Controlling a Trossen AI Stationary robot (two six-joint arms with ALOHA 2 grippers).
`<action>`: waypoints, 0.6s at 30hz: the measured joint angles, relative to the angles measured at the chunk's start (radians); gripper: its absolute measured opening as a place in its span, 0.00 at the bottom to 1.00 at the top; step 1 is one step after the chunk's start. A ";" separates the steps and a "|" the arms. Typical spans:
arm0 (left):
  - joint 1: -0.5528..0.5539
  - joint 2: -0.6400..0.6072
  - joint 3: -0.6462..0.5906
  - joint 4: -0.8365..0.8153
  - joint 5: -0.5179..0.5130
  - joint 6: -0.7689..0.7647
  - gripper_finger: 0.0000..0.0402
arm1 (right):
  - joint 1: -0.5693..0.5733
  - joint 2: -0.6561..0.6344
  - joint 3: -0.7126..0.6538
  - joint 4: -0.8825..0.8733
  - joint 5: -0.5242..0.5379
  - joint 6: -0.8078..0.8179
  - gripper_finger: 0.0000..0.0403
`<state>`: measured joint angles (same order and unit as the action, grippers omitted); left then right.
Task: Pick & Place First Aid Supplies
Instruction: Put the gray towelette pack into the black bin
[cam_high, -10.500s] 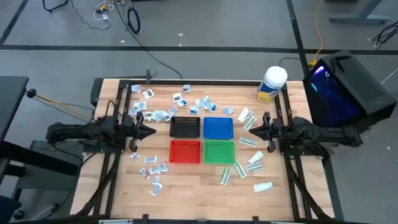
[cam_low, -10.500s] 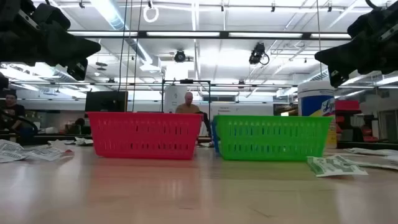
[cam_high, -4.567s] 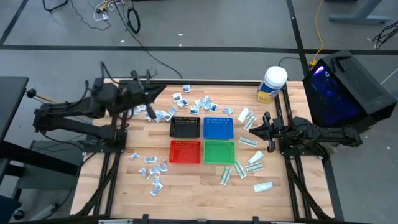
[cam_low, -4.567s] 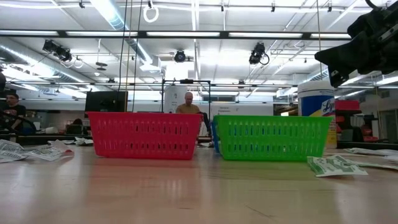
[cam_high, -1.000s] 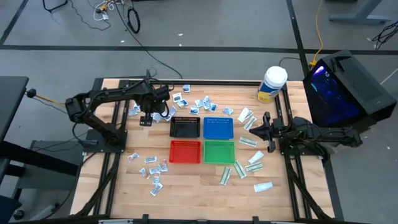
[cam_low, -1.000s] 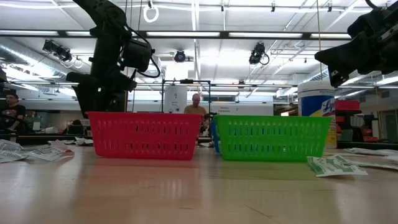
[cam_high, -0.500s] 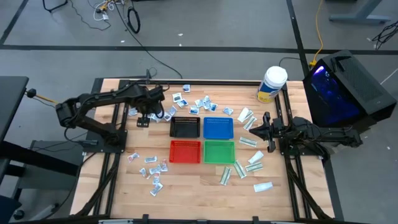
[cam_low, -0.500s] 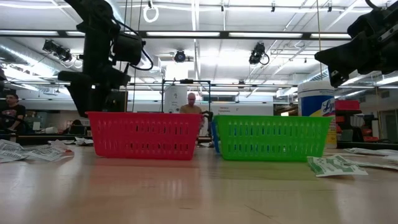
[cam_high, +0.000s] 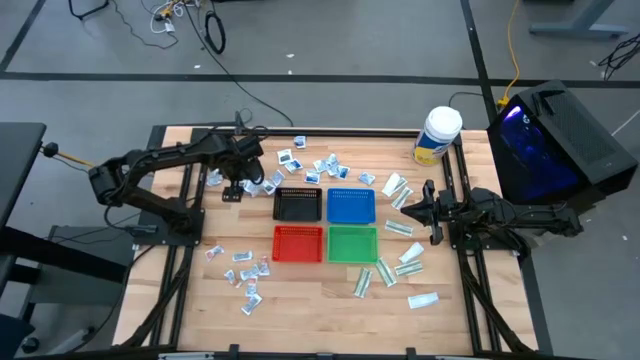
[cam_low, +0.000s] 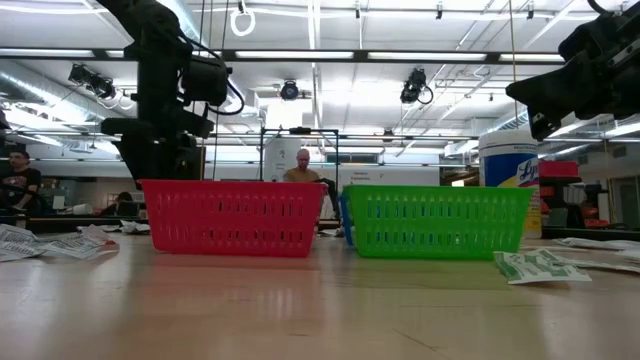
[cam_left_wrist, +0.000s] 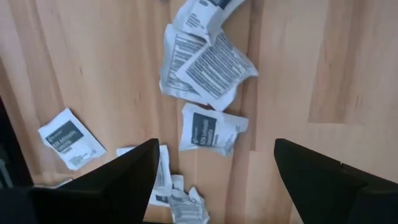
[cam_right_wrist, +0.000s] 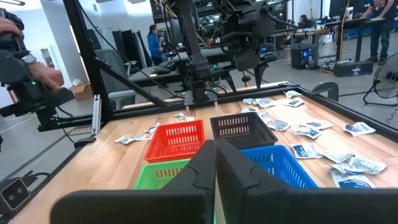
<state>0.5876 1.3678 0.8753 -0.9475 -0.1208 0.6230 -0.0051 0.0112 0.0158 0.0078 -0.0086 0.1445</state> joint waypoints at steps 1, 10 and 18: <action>0.005 0.000 0.000 0.002 0.009 0.007 0.81 | 0.000 0.000 0.000 0.000 0.000 0.000 0.04; 0.011 0.000 0.000 0.013 0.040 0.104 0.81 | 0.000 0.000 0.000 0.000 0.000 0.000 0.04; 0.011 0.000 0.000 0.019 0.039 0.086 0.81 | 0.000 0.000 0.000 0.000 0.000 0.000 0.04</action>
<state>0.5983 1.3682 0.8753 -0.9283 -0.0818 0.7091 -0.0048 0.0111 0.0154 0.0078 -0.0085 0.1444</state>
